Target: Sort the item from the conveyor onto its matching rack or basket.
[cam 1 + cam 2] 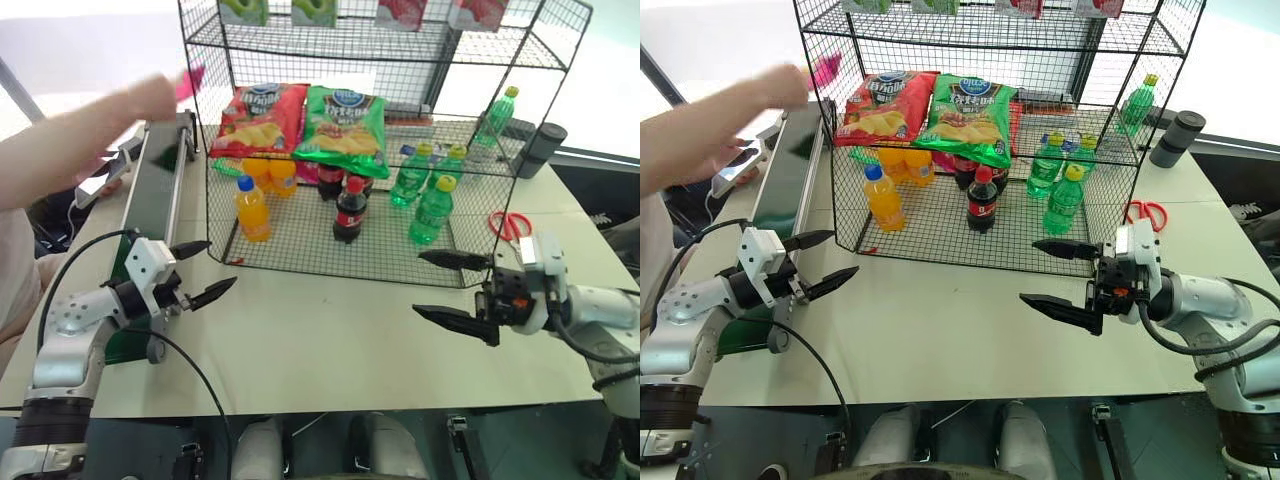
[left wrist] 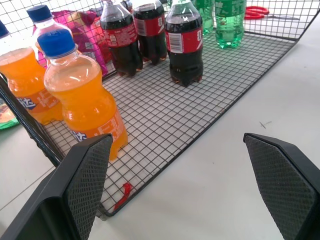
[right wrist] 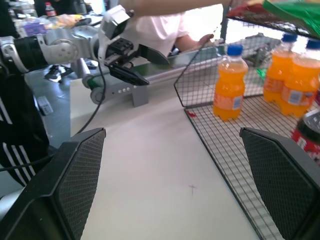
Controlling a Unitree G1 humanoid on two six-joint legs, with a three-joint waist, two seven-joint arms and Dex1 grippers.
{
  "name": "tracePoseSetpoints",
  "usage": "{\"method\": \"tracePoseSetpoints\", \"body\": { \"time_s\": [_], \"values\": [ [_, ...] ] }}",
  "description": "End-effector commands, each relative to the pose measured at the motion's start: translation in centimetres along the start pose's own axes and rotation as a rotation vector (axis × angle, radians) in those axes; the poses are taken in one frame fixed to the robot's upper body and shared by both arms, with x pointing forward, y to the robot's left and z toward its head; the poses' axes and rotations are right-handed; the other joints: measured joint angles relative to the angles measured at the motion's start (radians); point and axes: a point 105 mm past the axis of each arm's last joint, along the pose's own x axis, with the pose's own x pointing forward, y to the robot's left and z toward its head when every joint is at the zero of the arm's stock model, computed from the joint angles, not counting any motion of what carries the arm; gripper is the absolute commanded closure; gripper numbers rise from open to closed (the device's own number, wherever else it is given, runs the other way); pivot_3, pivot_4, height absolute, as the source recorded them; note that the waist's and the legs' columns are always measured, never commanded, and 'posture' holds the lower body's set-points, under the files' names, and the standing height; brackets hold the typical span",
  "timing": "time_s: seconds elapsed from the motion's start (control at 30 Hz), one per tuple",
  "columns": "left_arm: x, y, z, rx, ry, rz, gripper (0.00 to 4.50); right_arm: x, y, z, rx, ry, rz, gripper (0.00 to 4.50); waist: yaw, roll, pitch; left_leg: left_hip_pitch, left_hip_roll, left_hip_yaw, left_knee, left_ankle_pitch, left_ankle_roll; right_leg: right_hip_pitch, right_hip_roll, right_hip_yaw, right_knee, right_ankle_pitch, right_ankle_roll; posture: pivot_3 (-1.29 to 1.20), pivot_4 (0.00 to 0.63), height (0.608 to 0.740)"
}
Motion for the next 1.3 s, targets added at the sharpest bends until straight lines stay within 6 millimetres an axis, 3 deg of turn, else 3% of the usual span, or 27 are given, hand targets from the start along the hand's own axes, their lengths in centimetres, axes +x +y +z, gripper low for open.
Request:
{"method": "tracePoseSetpoints", "body": {
  "time_s": [0.03, 0.53, 0.83, 1.03, 1.3],
  "values": [
    [-0.3, 0.4, 1.2, 0.053, -0.023, 0.018, 0.0, 0.4, -0.1, 0.2, -0.018, -0.012, 0.027, 0.03, 0.0, 0.0, 0.0, 0.0, 0.0, 0.0, 0.0, 0.0, 0.0, 0.0, 0.0, 0.0, 0.0, 0.0, 0.0, 0.0, 0.15, 0.74],
    [-1.8, 0.0, 1.0, 0.038, -0.006, 0.043, 0.0, 1.0, -2.6, -0.5, -0.081, -0.046, -0.08, 0.03, -0.001, 0.0, 0.0, 0.0, 0.0, 0.0, 0.0, 0.0, 0.0, 0.0, 0.0, 0.0, 0.0, 0.0, 0.0, 0.0, 0.15, 0.74],
    [-2.3, 0.0, 0.9, 0.043, 0.009, 0.055, 0.0, 1.3, -2.9, -1.0, -0.09, -0.045, -0.078, 0.03, -0.002, 0.0, 0.0, 0.0, 0.0, 0.001, 0.0, 0.0, 0.0, 0.0, 0.0, 0.0, 0.0, 0.0, 0.0, 0.0, 0.15, 0.74],
    [-3.7, -0.1, 1.0, 0.118, 0.033, 0.074, 0.0, 1.5, -3.0, -1.5, -0.085, -0.034, -0.062, 0.03, -0.003, 0.0, 0.0, 0.0, 0.0, 0.001, 0.0, 0.0, 0.0, -0.001, 0.0, 0.0, 0.0, 0.0, 0.0, 0.0, 0.15, 0.74],
    [-6.0, 0.5, 1.4, 0.086, 0.025, 0.207, 0.0, 2.2, -3.2, -2.2, -0.07, -0.033, -0.047, 0.03, -0.003, 0.0, 0.0, -0.001, 0.0, 0.001, 0.0, 0.0, 0.0, -0.001, 0.0, 0.0, 0.0, 0.0, 0.0, 0.0, 0.15, 0.74]
  ]
}}
